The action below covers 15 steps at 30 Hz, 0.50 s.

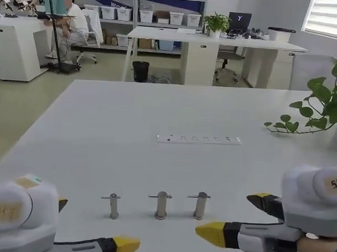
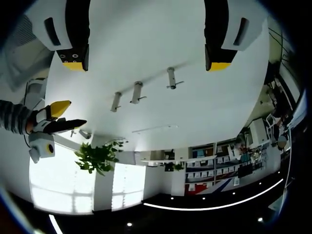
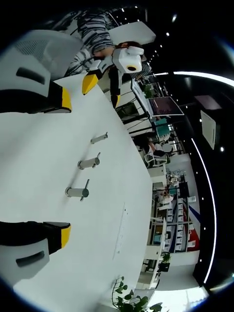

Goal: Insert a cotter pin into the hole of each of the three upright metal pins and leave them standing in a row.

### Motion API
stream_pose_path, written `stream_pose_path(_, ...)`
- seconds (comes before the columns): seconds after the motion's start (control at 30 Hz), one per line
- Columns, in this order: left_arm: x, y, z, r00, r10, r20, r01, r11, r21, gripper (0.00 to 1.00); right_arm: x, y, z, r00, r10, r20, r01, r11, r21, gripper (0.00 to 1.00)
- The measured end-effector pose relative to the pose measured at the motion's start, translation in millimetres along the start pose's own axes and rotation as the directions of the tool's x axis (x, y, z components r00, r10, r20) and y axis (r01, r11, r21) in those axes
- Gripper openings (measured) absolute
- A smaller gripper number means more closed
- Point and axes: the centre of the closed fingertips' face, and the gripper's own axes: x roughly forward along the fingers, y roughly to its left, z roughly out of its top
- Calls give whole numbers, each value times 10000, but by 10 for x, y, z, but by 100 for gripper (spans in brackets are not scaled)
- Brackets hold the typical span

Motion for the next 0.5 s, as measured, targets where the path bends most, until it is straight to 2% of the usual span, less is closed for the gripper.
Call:
stream_pose_path(0.27, -11, 22, -2, 10000, 34, 8, -34, 10000, -20, 99, 20, 16, -1, 10000, -5, -52, 5, 10000, -54, 90)
stream_pose_path(0.37, -11, 30, -20, 10000, 44, -16, -44, 10000, -16, 99, 34, -11, 1, 9998, -209, -9, 209, 9997, -115, 90)
stream_pose_path(0.5, -18, 32, -51, 9999, 75, -67, -75, 10000, -26, 99, 48, -4, -12, 9998, -175, -42, 174, 9996, -205, 90)
